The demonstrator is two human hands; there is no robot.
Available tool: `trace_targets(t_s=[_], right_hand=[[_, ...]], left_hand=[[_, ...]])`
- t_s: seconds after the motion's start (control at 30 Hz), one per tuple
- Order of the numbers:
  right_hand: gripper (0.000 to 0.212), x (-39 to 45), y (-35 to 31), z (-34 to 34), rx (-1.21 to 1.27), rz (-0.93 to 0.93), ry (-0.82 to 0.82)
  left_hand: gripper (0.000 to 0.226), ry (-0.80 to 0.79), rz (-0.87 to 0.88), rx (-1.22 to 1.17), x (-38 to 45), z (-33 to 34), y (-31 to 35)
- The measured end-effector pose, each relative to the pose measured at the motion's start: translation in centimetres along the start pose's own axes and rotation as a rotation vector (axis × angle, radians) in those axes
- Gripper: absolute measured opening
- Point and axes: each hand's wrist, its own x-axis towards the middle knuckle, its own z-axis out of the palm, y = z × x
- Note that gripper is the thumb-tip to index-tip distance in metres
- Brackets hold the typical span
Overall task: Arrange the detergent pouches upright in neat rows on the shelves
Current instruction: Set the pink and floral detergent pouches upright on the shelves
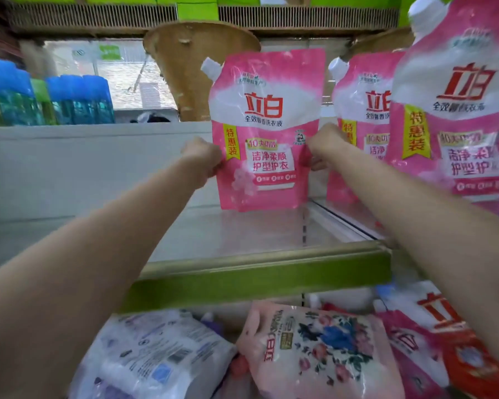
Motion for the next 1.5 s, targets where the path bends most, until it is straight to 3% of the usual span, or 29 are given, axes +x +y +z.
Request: trace_targets(t_s=[0.07,0.17,0.27,0.37,0.47,0.6,0.7,0.77,0.83,0.93,1.07,1.23,1.5], right_hand=[[0.017,-1.2,-0.6,-0.1,0.029,-0.003,-0.018],[0.012,-4.8,-1.1,-0.1,0.074,-0.065,-0.068],[0.021,-10.2,-2.1,-0.5,0.306,-0.155,-0.124],[0.003,-15.5,-2.4,-1.2,0.443,-0.264,-0.159],[0.006,-21.4,-0.6,-1.5,0.565,-0.264,-0.156],[0.013,-28.6,4.7,0.5,0.738,-0.049,-0.185],[0.018,-33.1,9.6,3.0,0.761,0.278,-0.206],[0.018,-35.4,12.4,4.3,0.724,0.493,-0.231],[0.017,-37.1,14.4,5.6,0.710,0.619,-0.290],[0.010,-37.7,15.9,7.4,0.677,0.712,-0.335],[0.012,-37.0,16.1,9.6,0.604,0.636,-0.414],[0.012,-35.5,13.1,12.7,0.607,0.480,-0.641],[0.010,-37.1,6.9,20.2,0.599,0.274,-1.042]], left_hand=[[0.028,-0.057,0.003,0.000,-1.1,-0.6,0.4],[0.021,-0.054,0.042,0.008,-4.3,-1.6,0.1],[0.022,-0.068,0.190,-0.097,-9.0,-2.8,0.5],[0.011,-0.028,0.412,-0.268,-14.8,-4.0,0.2],[0.010,-0.023,0.453,-0.404,-20.5,-5.0,-2.3],[0.010,-0.123,0.259,-0.542,-25.7,-4.1,-8.9],[0.010,-0.183,-0.063,-0.419,-27.7,-2.1,-15.3],[0.018,-0.235,-0.205,-0.196,-28.5,-0.9,-19.1],[0.019,-0.275,-0.299,-0.050,-29.4,-0.6,-22.3],[0.007,-0.325,-0.381,-0.127,-30.4,-1.7,-25.1],[0.005,-0.253,-0.412,-0.114,-30.2,-4.1,-25.1],[0.007,-0.129,-0.414,-0.012,-28.3,-7.4,-23.7],[0.009,0.368,-0.442,-0.182,-31.8,-15.2,-26.5]])
